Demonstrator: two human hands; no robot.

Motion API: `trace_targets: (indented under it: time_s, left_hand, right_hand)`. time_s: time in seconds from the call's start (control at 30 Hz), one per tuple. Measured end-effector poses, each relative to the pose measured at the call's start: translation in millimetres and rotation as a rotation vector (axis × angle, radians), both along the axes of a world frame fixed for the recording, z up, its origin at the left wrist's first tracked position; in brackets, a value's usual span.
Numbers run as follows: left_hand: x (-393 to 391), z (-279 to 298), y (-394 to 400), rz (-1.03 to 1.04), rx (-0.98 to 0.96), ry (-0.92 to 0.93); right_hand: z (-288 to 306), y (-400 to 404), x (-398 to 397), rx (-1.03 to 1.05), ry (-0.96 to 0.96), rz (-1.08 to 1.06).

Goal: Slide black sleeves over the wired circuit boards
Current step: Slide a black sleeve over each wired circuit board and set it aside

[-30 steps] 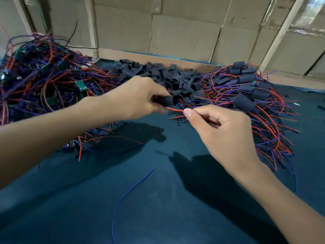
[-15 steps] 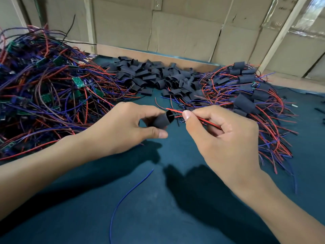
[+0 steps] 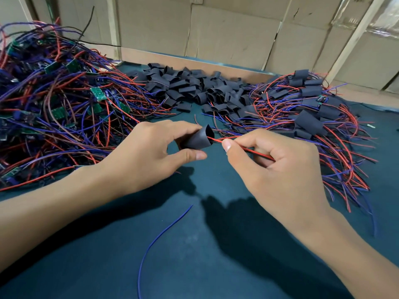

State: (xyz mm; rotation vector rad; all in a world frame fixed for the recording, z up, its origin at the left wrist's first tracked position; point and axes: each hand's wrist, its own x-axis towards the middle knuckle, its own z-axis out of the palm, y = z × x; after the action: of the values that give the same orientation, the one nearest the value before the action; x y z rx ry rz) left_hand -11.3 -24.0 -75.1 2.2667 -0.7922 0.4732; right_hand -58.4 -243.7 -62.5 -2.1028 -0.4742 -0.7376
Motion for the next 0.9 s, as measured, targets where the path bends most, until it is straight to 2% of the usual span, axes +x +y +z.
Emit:
trace_targets:
  time_s: [0.17,0.33,0.5,0.67,0.83,0.9]
  left_hand:
    - [-2,-1,-4,-0.052,0.188,-0.237]
    - [-1,0,-1,-0.018,0.116,-0.294]
    - [8,3,10,0.129,0.053,-0.296]
    - [13,8,17,0.383,0.119,-0.376]
    - [12,8,14,0.446,0.265,-0.352]
    - [11,10,15,0.452,0.327,-0.349]
  right_hand:
    - [-3,-2,3,-0.036,-0.009,0.03]
    - [-7,-2,10,-0.112,-0.041,0.069]
    - [-16,-13,18,-0.2,0.157,0.066]
    - [-20,-22,26,-0.125,0.232,0.011]
    - [-18,-24,29,-0.002,0.169,-0.113]
    - [-14,-26,29,0.074,0.143,-0.073]
